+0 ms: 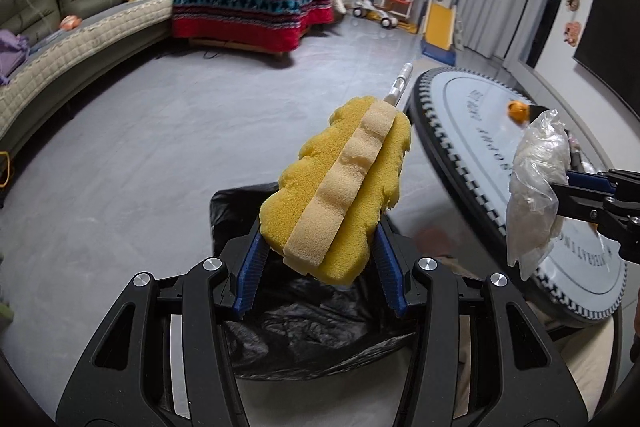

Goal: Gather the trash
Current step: 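Carry the sponge and plastic bag to the black trash bag and open both tools, then move both tools back to the table toward the white gloves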

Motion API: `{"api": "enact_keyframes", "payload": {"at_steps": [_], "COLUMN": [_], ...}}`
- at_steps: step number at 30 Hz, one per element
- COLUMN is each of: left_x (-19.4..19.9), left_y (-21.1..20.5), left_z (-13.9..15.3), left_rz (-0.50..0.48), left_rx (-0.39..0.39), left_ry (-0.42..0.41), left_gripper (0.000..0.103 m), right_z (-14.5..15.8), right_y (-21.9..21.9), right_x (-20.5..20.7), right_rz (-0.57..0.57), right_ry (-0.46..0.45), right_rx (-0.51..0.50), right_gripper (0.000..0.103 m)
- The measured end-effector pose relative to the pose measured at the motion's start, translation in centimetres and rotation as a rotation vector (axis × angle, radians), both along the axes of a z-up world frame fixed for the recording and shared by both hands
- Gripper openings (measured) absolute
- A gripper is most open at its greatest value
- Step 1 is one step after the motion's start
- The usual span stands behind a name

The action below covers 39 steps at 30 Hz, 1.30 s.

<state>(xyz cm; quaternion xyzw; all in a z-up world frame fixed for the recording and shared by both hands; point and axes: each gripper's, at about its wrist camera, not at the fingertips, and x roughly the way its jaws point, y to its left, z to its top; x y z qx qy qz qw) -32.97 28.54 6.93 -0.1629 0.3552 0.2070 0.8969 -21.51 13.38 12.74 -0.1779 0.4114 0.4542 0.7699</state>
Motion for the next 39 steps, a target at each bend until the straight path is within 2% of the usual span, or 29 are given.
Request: {"api": "enact_keyframes", "payload": {"at_steps": [7, 8, 9, 10, 11, 13, 15, 29, 39], "left_x": [-0.1, -0.2, -0.3, -0.3, -0.2, -0.3, -0.2, 0.4, 3.1], "left_y": [1.5, 1.6, 1.8, 1.9, 2.0, 1.9, 1.8, 0.4, -2.1], "left_z": [-2.7, -2.9, -3.1, -3.1, -3.0, -2.6, -2.3, -1.1, 0.4], "left_rz": [0.052, 0.058, 0.069, 0.079, 0.097, 0.118, 0.119, 0.097, 0.033], "left_rx": [-0.037, -0.043, -0.050, -0.050, -0.035, 0.016, 0.032, 0.046, 0.064], "left_ry": [0.064, 0.069, 0.069, 0.073, 0.079, 0.075, 0.082, 0.074, 0.067], "left_gripper": [0.049, 0.052, 0.058, 0.069, 0.096, 0.097, 0.097, 0.097, 0.097], "right_z": [-2.7, -3.0, -3.1, -3.3, -3.3, -3.4, -3.4, -2.9, -1.8], "right_y": [2.1, 2.3, 2.5, 2.6, 2.5, 2.5, 2.4, 0.7, -2.3], "right_x": [-0.6, -0.6, -0.7, -0.8, -0.9, -0.8, -0.7, 0.0, 1.9], "right_rz": [0.042, 0.048, 0.048, 0.041, 0.036, 0.036, 0.029, 0.018, -0.020], "right_ry": [0.053, 0.062, 0.066, 0.058, 0.044, 0.038, 0.043, 0.047, 0.052], "right_rx": [-0.044, -0.051, -0.054, -0.061, -0.055, -0.053, -0.048, -0.015, 0.026], "right_gripper": [0.034, 0.036, 0.043, 0.050, 0.059, 0.060, 0.060, 0.060, 0.060]}}
